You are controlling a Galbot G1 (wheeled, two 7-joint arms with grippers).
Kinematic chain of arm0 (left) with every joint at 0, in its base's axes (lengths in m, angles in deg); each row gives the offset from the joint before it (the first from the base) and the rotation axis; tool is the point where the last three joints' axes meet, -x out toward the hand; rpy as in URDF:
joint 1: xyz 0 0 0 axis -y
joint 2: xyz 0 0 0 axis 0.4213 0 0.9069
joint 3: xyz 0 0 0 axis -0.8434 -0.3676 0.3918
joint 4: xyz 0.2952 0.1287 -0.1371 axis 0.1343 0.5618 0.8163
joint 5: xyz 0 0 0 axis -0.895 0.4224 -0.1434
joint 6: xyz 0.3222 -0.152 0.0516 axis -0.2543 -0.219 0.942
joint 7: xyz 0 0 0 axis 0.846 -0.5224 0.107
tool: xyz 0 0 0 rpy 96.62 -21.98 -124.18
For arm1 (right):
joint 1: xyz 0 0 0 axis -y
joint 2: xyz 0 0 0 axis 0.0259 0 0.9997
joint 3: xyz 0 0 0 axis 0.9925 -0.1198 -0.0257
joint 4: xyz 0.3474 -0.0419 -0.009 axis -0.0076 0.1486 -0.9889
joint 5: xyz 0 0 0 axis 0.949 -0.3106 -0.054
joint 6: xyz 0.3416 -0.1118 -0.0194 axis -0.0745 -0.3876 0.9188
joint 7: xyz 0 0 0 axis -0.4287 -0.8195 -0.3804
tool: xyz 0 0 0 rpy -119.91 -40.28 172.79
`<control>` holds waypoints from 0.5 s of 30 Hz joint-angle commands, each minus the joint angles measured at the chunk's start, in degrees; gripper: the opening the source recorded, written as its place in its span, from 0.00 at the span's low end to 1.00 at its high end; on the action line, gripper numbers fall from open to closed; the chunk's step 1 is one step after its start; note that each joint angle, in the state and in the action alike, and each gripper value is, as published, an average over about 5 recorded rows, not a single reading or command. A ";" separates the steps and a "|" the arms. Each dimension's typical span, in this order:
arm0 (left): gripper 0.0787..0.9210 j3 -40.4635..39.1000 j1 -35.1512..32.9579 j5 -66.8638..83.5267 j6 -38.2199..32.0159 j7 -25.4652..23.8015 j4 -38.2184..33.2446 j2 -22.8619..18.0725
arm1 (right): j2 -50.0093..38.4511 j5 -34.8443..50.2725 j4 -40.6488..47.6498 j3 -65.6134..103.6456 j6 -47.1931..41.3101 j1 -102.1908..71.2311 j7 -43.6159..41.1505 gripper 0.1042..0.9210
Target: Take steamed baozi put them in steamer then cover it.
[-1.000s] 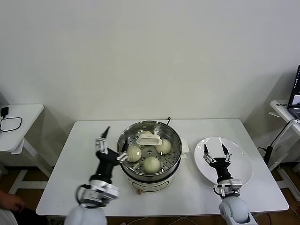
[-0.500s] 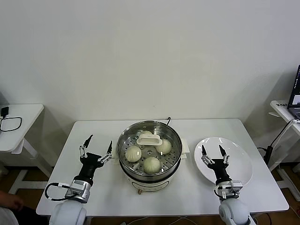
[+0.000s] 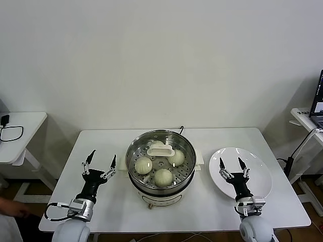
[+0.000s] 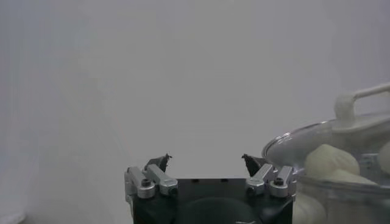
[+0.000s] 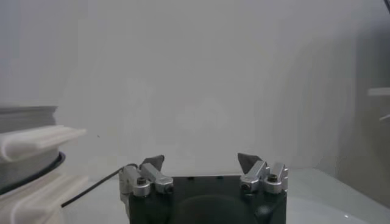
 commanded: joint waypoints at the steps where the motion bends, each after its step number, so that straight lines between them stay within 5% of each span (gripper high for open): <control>1: 0.88 1.05 -0.08 1.74 -2.72 -0.24 2.56 0.00 | -0.56 0.66 -0.92 0.73 -0.68 -1.71 -1.04 0.88; 15: 0.88 1.51 -0.53 -0.31 -1.78 0.33 2.09 0.03 | -0.47 1.98 -2.75 0.46 -1.66 -1.80 -0.22 0.88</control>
